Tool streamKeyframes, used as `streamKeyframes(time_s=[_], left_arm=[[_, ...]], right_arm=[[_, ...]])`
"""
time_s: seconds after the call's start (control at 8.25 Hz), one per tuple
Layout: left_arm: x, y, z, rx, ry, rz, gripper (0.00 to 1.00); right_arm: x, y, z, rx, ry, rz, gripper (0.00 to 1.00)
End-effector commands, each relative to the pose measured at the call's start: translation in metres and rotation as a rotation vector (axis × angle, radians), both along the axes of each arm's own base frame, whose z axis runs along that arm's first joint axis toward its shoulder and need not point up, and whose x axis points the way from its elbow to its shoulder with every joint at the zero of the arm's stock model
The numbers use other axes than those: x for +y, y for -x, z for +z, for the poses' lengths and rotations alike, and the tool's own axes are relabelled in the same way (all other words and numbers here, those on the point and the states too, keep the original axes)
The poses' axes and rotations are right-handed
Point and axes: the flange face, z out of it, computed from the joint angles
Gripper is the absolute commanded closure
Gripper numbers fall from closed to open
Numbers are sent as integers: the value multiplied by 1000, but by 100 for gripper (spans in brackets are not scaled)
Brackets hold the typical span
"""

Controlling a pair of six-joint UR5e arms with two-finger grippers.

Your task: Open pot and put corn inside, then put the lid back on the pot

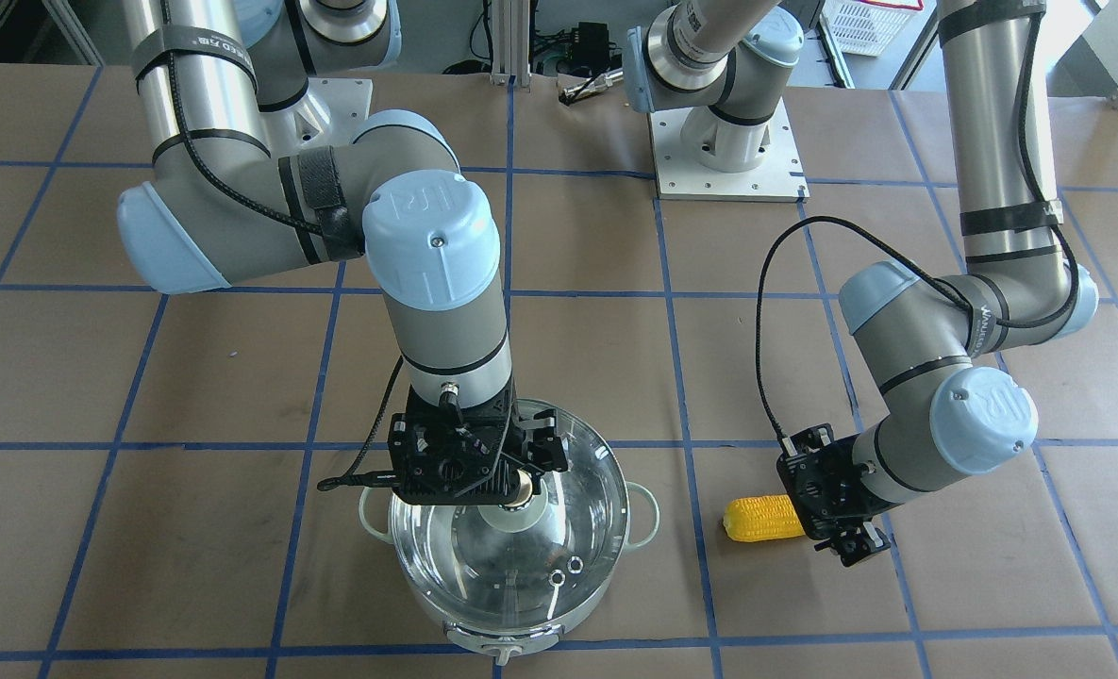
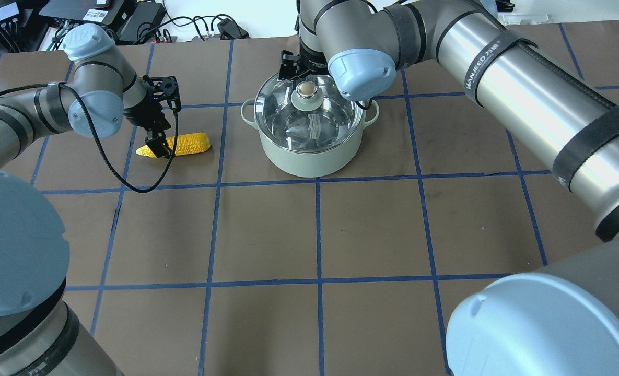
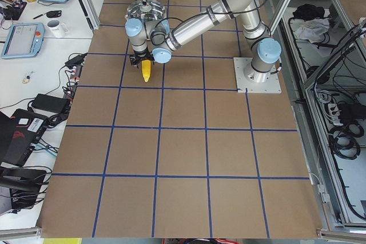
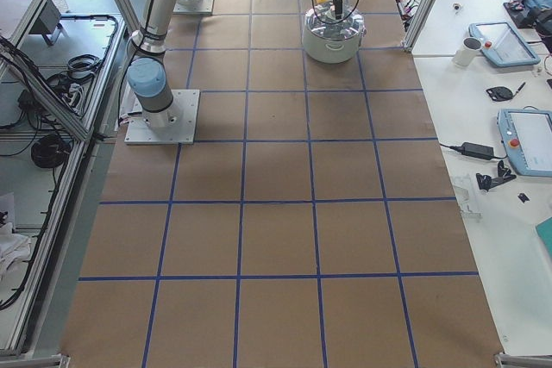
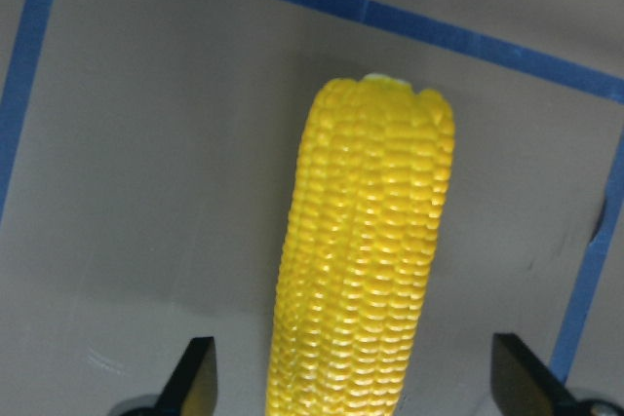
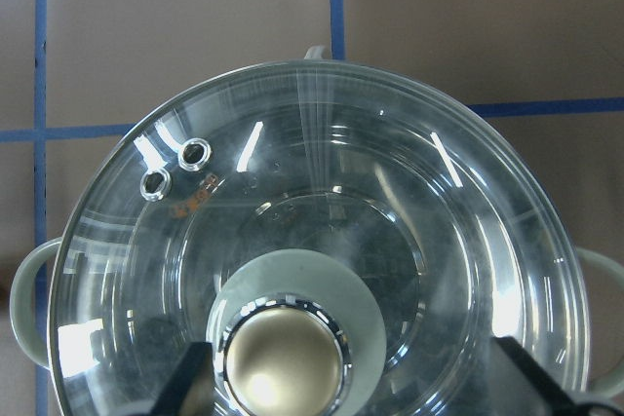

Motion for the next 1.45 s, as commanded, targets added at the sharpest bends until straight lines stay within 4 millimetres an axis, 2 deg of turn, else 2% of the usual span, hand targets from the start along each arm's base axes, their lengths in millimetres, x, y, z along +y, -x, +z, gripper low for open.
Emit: streamKeyframes(time_s=[0.0,0.36,0.48,0.61,0.73,0.85,0.97,1.09,1.21,1.33], left_arm=[[-1,0,-13,5,-19,-1,0],[-1,0,-17,5,-26,1,0],[-1,0,-17,5,-26,4,0],[-1,0,-17,5,-26,2,7],[-1,0,-18,5,-27,1,17],[-1,0,-18,3,-26,-1,46],[-1,-1,-16,0,-25,1,89],[-1,-2,-16,-18,-27,-7,100],[-1,-3,-9,-30,-20,-7,100],[0,-4,3,-39,-5,-1,100]], right_arm=[[1,-15,-9,8,18,37,0],[5,-20,-13,12,13,48,0],[6,-21,-16,12,6,42,17],[7,-23,-16,14,5,48,38],[8,-23,-15,12,5,50,52],[7,-23,-16,13,3,48,58],[8,-23,-15,13,5,54,63],[8,-23,-14,15,6,56,67],[8,-22,-11,14,9,56,68],[11,-21,1,11,22,58,68]])
